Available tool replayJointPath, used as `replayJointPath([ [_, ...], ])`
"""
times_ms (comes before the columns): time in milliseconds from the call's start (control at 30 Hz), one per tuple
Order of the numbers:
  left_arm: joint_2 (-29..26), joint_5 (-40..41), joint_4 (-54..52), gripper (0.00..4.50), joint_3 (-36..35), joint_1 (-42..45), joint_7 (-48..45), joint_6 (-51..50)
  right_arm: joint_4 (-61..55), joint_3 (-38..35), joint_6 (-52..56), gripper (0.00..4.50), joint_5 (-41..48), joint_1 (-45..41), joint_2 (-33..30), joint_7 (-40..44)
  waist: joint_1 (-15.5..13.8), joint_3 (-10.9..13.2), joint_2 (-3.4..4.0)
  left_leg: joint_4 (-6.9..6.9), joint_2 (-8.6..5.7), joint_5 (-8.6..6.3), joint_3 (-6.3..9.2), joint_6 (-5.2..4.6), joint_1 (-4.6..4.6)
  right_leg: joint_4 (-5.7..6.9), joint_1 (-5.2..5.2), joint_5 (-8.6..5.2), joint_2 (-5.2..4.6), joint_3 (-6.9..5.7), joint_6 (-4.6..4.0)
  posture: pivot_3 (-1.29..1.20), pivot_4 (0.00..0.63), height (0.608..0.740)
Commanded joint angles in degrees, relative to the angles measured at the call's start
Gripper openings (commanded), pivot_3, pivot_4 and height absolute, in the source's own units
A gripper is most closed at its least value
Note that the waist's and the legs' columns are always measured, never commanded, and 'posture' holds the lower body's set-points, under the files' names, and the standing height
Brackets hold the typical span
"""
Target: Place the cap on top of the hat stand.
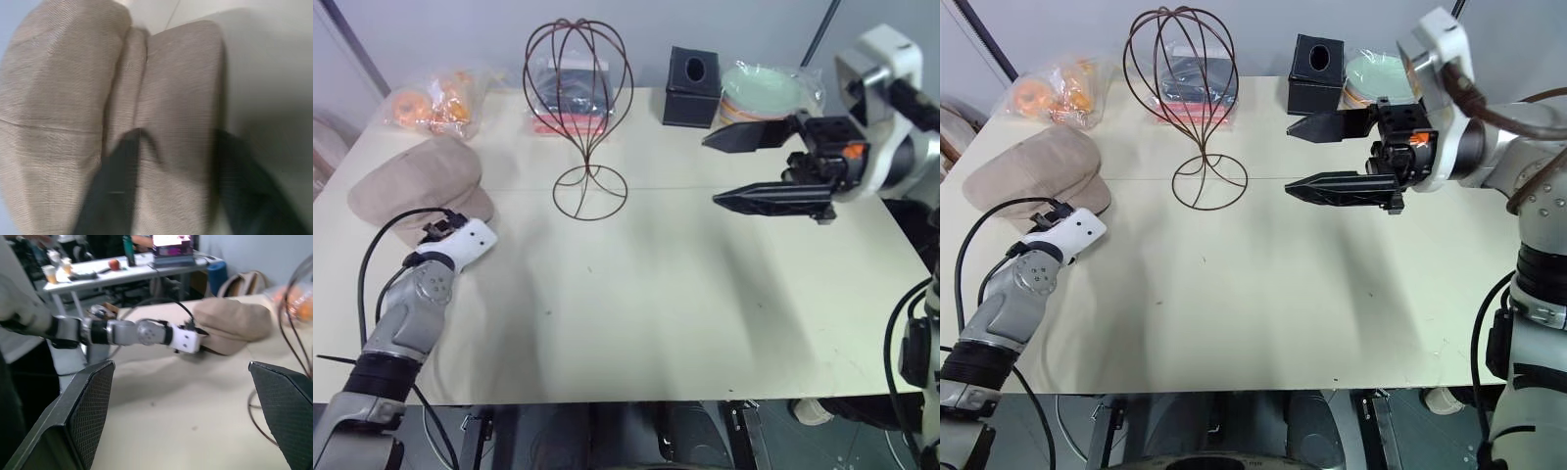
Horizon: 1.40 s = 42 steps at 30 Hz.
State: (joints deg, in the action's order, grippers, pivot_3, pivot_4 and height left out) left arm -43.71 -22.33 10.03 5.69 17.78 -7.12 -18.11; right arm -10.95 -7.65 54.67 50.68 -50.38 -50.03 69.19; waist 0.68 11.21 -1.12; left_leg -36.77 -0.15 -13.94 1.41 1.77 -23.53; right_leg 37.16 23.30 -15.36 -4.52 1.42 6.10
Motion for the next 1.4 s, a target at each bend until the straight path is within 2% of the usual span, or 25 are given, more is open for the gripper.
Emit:
replayJointPath([
  [33,-0.8,-0.6,-0.9,0.07,-2.3,0.2,-0.2,1.1,-0.3,-1.0,-2.0,4.50,-0.9,-0.6,-0.5,-1.1,0.0,0.0,0.00,-0.04,0.00,0.00,0.01,0.00,0.00,0.03,-0.01,0.00,0.00,0.00,0.00,0.00,0.150,0.740],
  [267,-2.3,-0.9,-2.4,0.07,-6.8,1.8,1.3,3.2,2.0,-0.5,-4.4,4.50,-4.5,0.8,-1.6,-1.7,-0.1,0.0,0.00,-0.16,-0.01,0.00,0.10,0.00,-0.01,0.04,-0.07,0.00,-0.02,-0.02,0.00,0.00,0.150,0.740],
  [367,-4.9,1.1,-7.2,0.07,-11.1,7.3,1.9,10.5,4.4,-1.4,-6.9,4.50,-7.8,1.8,-3.8,-2.2,-0.3,0.0,-0.07,-0.19,0.00,0.00,0.12,0.00,-0.06,0.05,-0.05,0.00,-0.01,-0.06,0.00,0.00,0.150,0.740],
  [433,-6.1,2.3,-9.7,0.07,-12.8,11.0,1.6,14.4,5.5,-2.5,-8.5,4.50,-9.1,2.3,-5.3,-1.9,-0.6,0.1,-0.11,-0.40,0.03,0.00,0.30,0.01,-0.46,0.05,0.15,0.03,-0.02,-0.28,0.02,0.00,0.150,0.740],
  [633,-6.3,5.1,-19.7,0.07,-15.4,20.8,1.3,26.6,8.5,-6.3,-9.1,4.50,-9.3,3.2,-8.1,-2.8,-1.2,0.0,-0.09,-0.48,-0.13,0.00,0.10,0.00,-0.89,-0.14,0.44,0.14,-0.20,-0.15,0.19,0.00,0.150,0.740],
  [833,-3.8,3.5,-26.3,0.07,-10.1,18.3,-4.0,31.8,6.9,-7.6,-9.3,4.50,-8.9,6.8,-8.2,-3.9,-1.0,0.0,-0.03,-0.46,-0.11,0.00,0.01,-0.02,-0.75,0.01,0.41,0.13,-0.05,-0.14,0.20,0.00,0.150,0.740],
  [967,-1.2,-2.2,-29.6,0.07,-8.3,10.8,-4.0,31.3,6.3,-7.4,-9.0,4.50,-8.5,7.2,-7.6,-5.0,-0.4,0.0,0.04,-0.46,-0.10,0.01,-0.02,-0.01,-0.56,0.04,0.29,0.13,-0.03,-0.10,0.20,0.00,0.150,0.740],
  [1167,0.8,-10.6,-26.9,0.07,-0.9,9.0,-4.4,36.0,6.7,-7.2,-9.2,4.50,-8.2,6.5,-6.9,-6.0,-0.2,0.0,0.03,-0.48,-0.09,0.01,0.05,-0.02,-0.60,0.03,0.27,0.13,0.00,-0.13,0.20,0.00,0.150,0.740],
  [1267,1.3,-12.7,-24.9,0.07,0.1,9.0,-4.7,36.4,6.6,-6.9,-9.5,4.50,-8.3,6.6,-6.5,-6.4,-0.2,0.0,0.03,-0.49,-0.10,0.01,0.06,-0.02,-0.60,0.01,0.25,0.13,-0.02,-0.13,0.21,0.00,0.150,0.740],
  [1367,2.4,-12.1,-24.4,0.95,-0.5,8.9,-5.7,34.9,6.6,-6.6,-10.1,4.50,-8.8,6.7,-6.3,-6.6,-0.1,0.0,0.03,-0.48,-0.10,0.01,0.07,-0.02,-0.60,0.02,0.26,0.13,-0.01,-0.13,0.21,0.00,0.150,0.740],
  [1400,2.6,-11.9,-24.5,1.44,-0.8,8.8,-6.1,34.5,6.5,-6.6,-10.1,4.50,-8.8,6.8,-6.3,-6.8,-0.1,0.0,0.03,-0.48,-0.09,0.01,0.07,-0.02,-0.60,0.02,0.26,0.13,-0.01,-0.14,0.21,0.00,0.150,0.740],
])
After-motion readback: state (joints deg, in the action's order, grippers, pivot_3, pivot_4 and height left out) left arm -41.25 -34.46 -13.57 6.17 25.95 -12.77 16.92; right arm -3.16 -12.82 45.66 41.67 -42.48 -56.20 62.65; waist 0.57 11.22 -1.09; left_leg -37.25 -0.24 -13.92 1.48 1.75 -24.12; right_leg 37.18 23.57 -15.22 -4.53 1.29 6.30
